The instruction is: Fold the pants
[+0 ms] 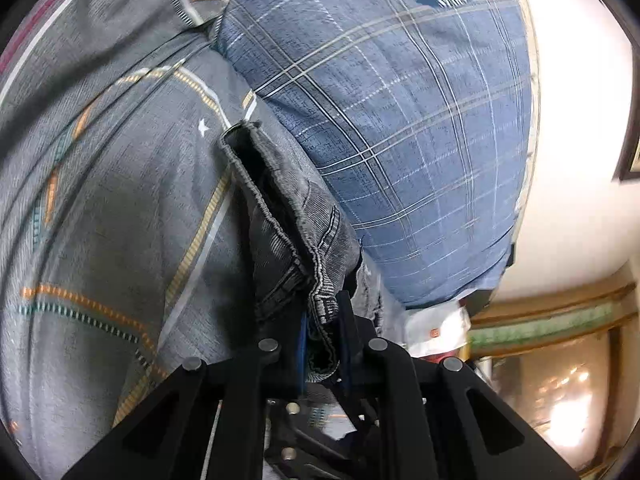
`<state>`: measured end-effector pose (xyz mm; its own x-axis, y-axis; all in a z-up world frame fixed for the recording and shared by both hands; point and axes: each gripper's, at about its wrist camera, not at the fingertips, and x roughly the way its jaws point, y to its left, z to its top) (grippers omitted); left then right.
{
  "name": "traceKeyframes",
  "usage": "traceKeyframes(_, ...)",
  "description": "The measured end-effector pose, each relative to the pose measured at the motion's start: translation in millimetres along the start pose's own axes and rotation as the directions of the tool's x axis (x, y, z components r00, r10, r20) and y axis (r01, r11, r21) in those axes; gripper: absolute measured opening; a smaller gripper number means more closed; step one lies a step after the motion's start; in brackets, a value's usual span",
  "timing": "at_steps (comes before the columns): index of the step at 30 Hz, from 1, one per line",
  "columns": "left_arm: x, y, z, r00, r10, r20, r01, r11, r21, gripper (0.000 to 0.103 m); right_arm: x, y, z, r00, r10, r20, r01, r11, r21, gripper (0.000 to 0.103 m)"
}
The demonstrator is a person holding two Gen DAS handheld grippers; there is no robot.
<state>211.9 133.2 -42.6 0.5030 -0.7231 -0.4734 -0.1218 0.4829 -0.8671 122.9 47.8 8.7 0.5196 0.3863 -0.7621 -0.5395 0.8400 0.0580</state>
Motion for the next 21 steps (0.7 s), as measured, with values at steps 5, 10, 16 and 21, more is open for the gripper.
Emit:
traceKeyframes(5,-5.8,4.5,12.3,1.0,-0.028,0.004,0.028,0.999,-0.027,0.056,-13.1,-33.1,-5.5,0.994,0.105,0.035,-0.111,0.968,0.224,0.023)
traceKeyframes(10,-3.4,33.7,38.0,0.995,0.08,0.052,-0.072,0.987,-0.144,0.071,-14.5,-43.5,-7.1,0.986,0.161,0.044,-0.166,0.943,0.289,0.023)
traceKeyframes(16,45.2,42.6,62.3,0.999,0.042,-0.013,-0.044,0.973,-0.228,0.07,-12.4,-38.0,-6.2,0.986,0.159,0.047,-0.165,0.949,0.268,0.023)
traceKeyframes(21,69.4,38.3,76.4,0.994,0.101,-0.043,-0.107,0.983,-0.151,0.011,-8.0,-32.1,-11.4,0.988,0.155,0.021,-0.156,0.96,0.231,0.023)
